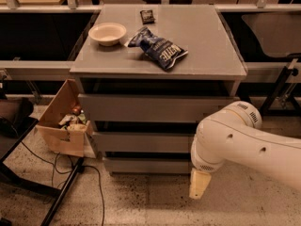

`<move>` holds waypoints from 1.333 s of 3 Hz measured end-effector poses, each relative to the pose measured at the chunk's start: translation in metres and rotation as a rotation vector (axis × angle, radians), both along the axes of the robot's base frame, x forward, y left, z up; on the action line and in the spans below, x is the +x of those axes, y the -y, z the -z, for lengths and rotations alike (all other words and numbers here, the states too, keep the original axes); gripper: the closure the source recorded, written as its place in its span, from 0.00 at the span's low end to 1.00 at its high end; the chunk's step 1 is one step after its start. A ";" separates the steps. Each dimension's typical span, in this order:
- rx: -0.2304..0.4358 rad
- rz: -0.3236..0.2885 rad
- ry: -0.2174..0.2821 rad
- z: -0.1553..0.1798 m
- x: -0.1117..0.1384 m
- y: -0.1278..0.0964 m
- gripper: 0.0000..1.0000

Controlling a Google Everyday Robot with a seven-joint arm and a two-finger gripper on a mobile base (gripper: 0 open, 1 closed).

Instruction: Open bottom drawer

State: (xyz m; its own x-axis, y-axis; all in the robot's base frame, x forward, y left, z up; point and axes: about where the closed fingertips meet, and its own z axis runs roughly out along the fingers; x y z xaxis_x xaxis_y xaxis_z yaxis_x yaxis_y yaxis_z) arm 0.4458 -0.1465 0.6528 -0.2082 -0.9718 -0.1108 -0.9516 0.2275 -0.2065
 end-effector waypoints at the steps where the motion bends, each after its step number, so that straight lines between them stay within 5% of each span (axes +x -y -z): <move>1: -0.041 0.000 -0.011 0.021 0.006 0.003 0.00; 2: -0.104 0.030 -0.031 0.086 0.024 0.025 0.00; 4: -0.172 0.015 0.026 0.203 0.097 0.091 0.00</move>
Offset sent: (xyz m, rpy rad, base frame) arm 0.0623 -0.0671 -0.1757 -0.2298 0.0121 -0.0195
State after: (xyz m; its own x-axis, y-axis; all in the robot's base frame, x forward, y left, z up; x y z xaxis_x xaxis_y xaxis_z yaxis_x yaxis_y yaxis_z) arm 0.5430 -0.2375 0.4502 -0.2221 -0.9737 0.0512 -0.9422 0.2008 -0.2681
